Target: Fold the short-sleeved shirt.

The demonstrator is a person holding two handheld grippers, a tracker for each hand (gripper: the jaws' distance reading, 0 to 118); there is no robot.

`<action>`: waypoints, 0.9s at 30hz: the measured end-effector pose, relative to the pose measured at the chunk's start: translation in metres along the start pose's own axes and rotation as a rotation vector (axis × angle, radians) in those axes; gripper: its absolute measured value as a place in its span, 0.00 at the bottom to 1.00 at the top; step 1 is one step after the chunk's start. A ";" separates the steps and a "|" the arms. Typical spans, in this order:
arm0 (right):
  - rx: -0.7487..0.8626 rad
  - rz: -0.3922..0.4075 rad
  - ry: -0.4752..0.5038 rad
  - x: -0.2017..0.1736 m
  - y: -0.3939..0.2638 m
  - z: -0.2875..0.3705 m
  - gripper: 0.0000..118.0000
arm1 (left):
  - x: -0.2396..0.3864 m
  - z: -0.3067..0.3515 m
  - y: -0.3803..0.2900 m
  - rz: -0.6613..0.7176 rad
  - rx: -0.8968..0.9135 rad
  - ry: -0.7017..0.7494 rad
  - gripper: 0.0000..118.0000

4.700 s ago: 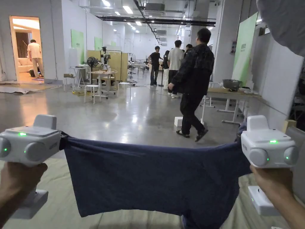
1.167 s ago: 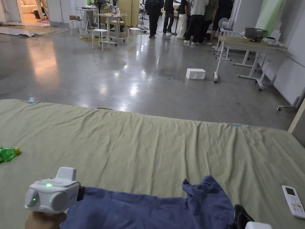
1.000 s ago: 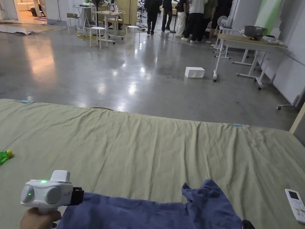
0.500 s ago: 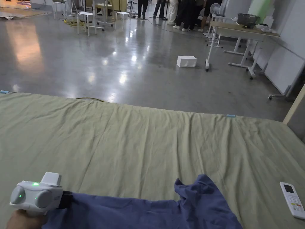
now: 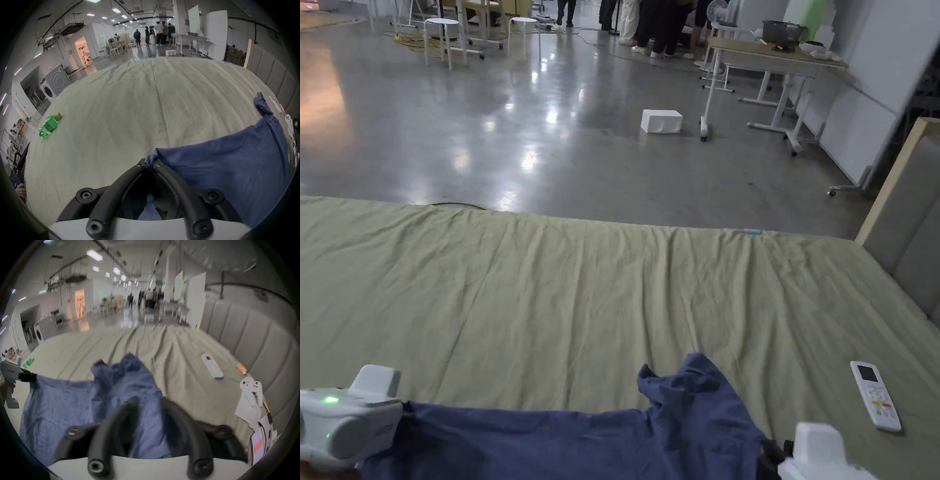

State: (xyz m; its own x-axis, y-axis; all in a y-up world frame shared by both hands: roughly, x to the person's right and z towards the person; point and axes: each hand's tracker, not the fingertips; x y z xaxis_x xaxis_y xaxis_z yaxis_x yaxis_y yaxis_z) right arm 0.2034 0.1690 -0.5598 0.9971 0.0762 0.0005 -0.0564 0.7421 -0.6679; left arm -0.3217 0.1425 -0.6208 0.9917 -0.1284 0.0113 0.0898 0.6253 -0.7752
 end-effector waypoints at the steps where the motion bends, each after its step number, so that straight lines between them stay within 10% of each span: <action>1: -0.063 0.008 0.008 0.004 0.006 -0.019 0.44 | 0.000 0.008 -0.004 0.029 0.021 -0.007 0.04; 11: -0.243 -0.098 0.084 0.019 0.034 -0.103 0.50 | 0.006 0.036 -0.020 0.037 0.058 0.024 0.04; 17: -0.290 -0.042 0.019 0.006 0.026 -0.122 0.04 | 0.014 0.047 -0.028 0.018 0.049 0.028 0.04; 27: -0.081 0.054 -0.004 -0.007 0.020 -0.076 0.03 | 0.007 0.063 -0.032 0.046 0.083 0.028 0.04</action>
State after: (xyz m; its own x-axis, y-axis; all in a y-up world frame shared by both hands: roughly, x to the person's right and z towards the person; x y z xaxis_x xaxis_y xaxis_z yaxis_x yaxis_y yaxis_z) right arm 0.1990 0.1333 -0.6297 0.9925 0.1171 -0.0342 -0.1053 0.6806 -0.7251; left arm -0.3122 0.1702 -0.5565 0.9920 -0.1190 -0.0412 0.0533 0.6928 -0.7192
